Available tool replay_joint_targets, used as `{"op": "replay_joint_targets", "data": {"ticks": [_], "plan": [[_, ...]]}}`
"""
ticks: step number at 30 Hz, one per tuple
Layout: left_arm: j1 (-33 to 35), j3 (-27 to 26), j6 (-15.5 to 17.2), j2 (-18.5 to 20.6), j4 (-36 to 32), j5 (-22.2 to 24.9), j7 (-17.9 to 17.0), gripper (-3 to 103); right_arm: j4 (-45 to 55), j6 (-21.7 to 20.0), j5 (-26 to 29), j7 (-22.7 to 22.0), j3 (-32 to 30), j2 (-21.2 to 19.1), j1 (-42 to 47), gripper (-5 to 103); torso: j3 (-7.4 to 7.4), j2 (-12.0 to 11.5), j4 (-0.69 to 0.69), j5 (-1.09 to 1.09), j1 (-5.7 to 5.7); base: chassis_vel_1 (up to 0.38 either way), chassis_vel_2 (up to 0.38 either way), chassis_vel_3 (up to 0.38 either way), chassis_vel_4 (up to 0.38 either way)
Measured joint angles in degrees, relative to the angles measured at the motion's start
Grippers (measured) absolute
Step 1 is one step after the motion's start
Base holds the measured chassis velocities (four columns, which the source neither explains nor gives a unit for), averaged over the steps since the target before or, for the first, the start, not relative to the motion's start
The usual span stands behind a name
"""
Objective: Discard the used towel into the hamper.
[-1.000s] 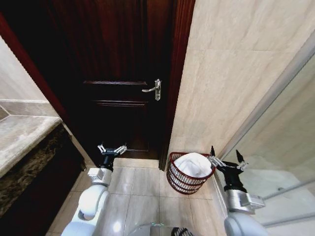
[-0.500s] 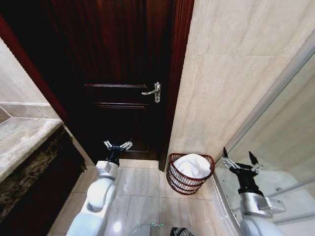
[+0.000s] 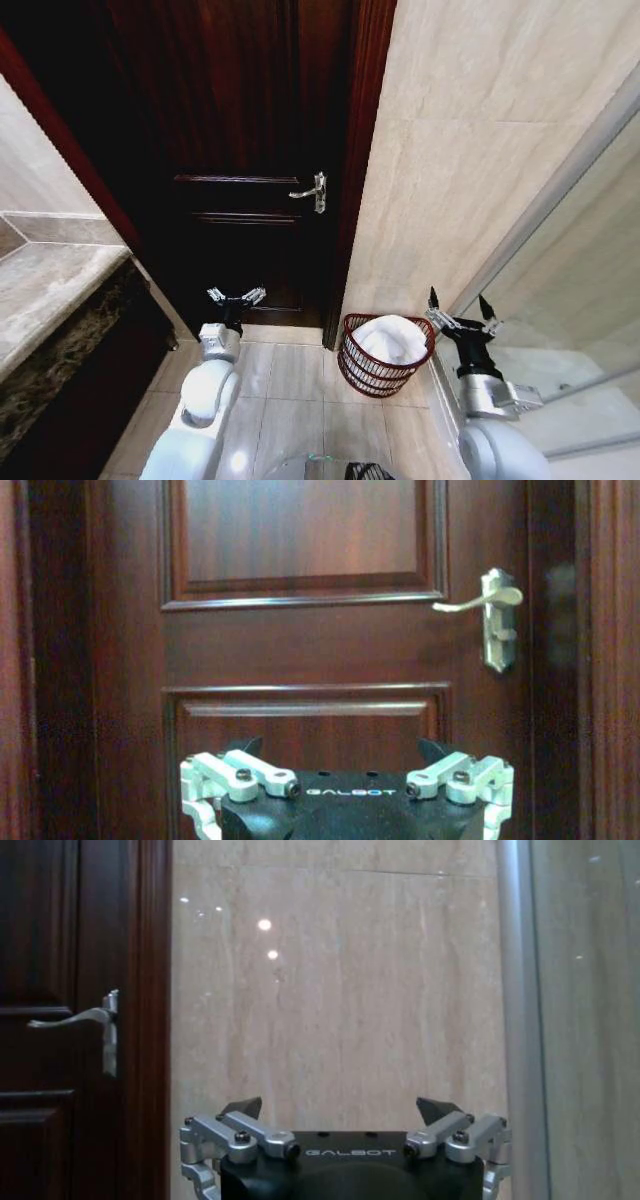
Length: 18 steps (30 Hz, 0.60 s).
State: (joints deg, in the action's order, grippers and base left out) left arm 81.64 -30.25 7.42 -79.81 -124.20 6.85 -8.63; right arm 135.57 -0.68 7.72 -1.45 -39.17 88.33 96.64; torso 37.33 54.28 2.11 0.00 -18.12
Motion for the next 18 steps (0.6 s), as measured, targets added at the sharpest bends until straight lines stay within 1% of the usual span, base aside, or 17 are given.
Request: {"op": "replay_joint_targets", "data": {"ticks": [7,11,18], "plan": [[1.3,-2.8,-1.0,-0.6,-0.8,1.6,0.3,100,0.1,-0.1,0.0,0.3,-0.4,-0.7,0.1,100,0.84,1.5,0.0,0.0,-0.66,0.0,0.0,0.0,0.0],[1.4,-4.3,-1.0,-0.5,-1.4,2.2,0.2,100,0.2,0.1,0.0,0.3,-0.5,-0.7,0.4,100,1.3,2.3,0.0,0.0,-1.03,0.0,0.0,0.0,0.0],[2.0,-5.2,-1.0,-0.2,-1.9,2.6,0.1,100,0.7,0.1,0.0,0.2,-0.5,-0.4,0.5,100,2.11,3.8,0.0,0.0,-1.66,0.0,0.0,0.0,0.0]]}}
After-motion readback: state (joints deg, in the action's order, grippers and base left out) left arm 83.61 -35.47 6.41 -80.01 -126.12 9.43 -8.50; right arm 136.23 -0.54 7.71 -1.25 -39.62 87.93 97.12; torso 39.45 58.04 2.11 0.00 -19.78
